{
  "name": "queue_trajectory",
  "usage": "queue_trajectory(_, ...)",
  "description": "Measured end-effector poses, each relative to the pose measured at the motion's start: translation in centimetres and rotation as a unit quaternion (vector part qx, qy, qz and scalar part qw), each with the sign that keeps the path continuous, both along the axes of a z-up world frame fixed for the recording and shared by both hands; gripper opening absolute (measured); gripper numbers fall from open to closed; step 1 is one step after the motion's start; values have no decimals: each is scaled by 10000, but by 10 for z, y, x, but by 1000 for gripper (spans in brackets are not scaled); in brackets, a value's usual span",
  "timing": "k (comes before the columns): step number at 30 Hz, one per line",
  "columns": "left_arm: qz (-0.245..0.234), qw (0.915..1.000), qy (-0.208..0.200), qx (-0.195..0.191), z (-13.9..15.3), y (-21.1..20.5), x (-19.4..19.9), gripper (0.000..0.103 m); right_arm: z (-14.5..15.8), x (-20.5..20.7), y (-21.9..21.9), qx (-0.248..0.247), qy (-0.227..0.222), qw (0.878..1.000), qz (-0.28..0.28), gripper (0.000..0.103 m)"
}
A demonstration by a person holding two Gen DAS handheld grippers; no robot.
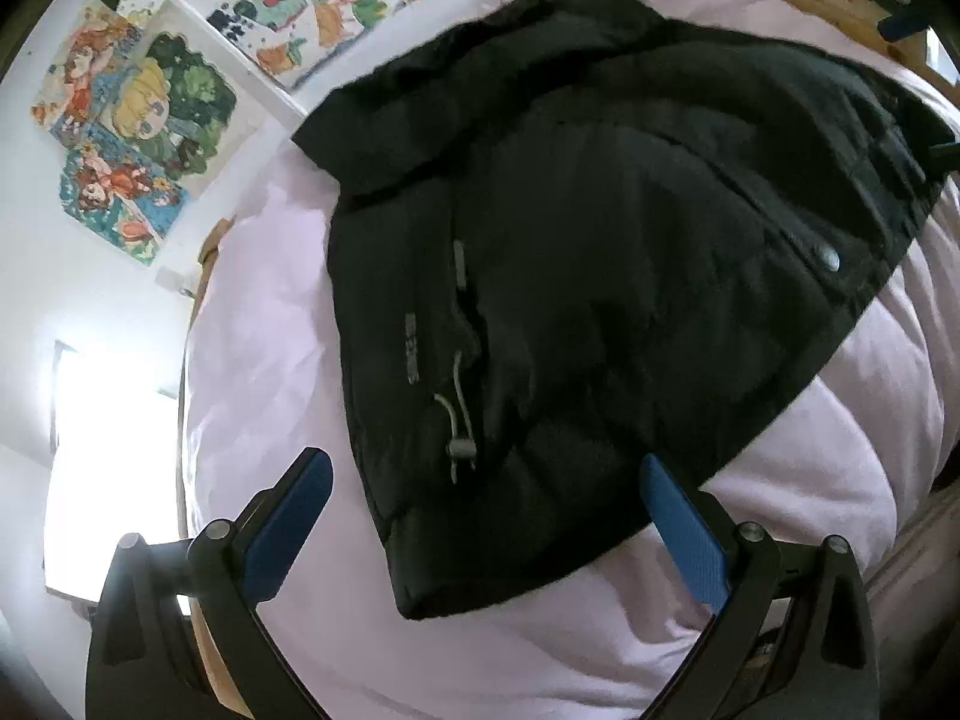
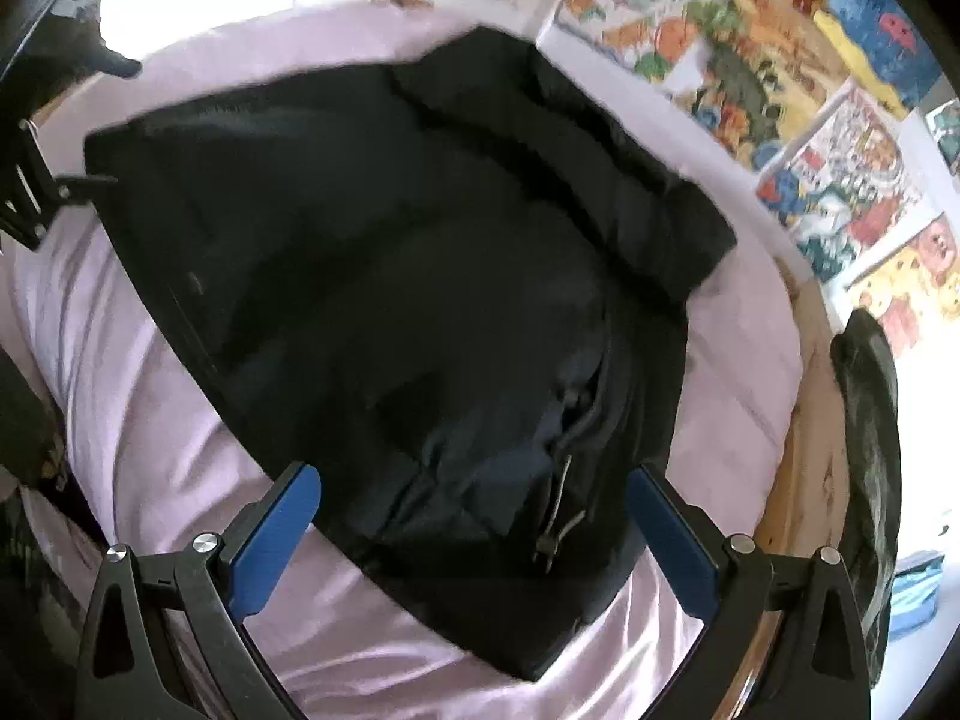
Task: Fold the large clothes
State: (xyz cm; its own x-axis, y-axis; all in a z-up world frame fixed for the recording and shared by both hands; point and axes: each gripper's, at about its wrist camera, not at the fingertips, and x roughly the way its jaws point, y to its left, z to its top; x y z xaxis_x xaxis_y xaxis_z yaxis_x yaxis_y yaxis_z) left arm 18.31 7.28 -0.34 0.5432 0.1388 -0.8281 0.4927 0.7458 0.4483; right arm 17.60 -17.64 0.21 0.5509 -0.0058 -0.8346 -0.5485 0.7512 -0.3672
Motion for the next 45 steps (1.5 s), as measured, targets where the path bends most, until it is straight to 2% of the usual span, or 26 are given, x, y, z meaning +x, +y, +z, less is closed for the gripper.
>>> queue_trajectory(3,-257,9994,169,-125,-3,-2,-6,100,-12,4,-6,-14,377,9992,-143,103)
queue_trajectory(6,-847,9947,354,-456,-2,0,-17,100,-21,2,-8,-10,629,9980,-113,103)
queue_trajectory(9,-1387,9901,197,-64,-11,-1,-30,100,-27,-5,-4,-180,690,9974,104,103)
queue_trajectory(11,-1583,9872,112,181,-20,1,-36,100,-32,-10,-2,-338,724,9965,253,103)
queue_trajectory(15,-1405,9888,54,510,-37,14,-27,100,-45,-14,0,-551,838,9944,325,103)
queue_trajectory(17,-1351,9896,-27,503,-41,24,-22,100,-46,-13,-2,-515,887,9943,274,103)
queue_trajectory(20,-1364,9903,-109,253,-39,44,-16,100,-44,-8,-8,-348,936,9949,129,103)
queue_trajectory(24,-1228,9924,-15,-98,-34,61,-10,100,-36,0,-16,-27,975,9952,-49,103)
queue_trajectory(26,-1206,9926,-18,-152,-31,55,-21,100,-35,1,-19,71,984,9951,-120,103)
queue_trajectory(31,-1374,9896,-401,144,-27,37,-34,100,-38,3,-21,46,1028,9946,-151,103)
queue_trajectory(33,-1405,9881,-562,270,-25,32,-34,100,-40,3,-18,10,1043,9945,-131,103)
queue_trajectory(39,-1315,9875,-813,295,-25,33,-31,100,-39,5,-22,46,1021,9947,-79,103)
queue_trajectory(41,-1312,9871,-888,228,-22,36,-30,97,-36,4,-20,88,1011,9948,0,103)
queue_trajectory(45,-1346,9850,-1076,-70,-7,36,-33,79,-35,-12,-12,-39,773,9960,446,103)
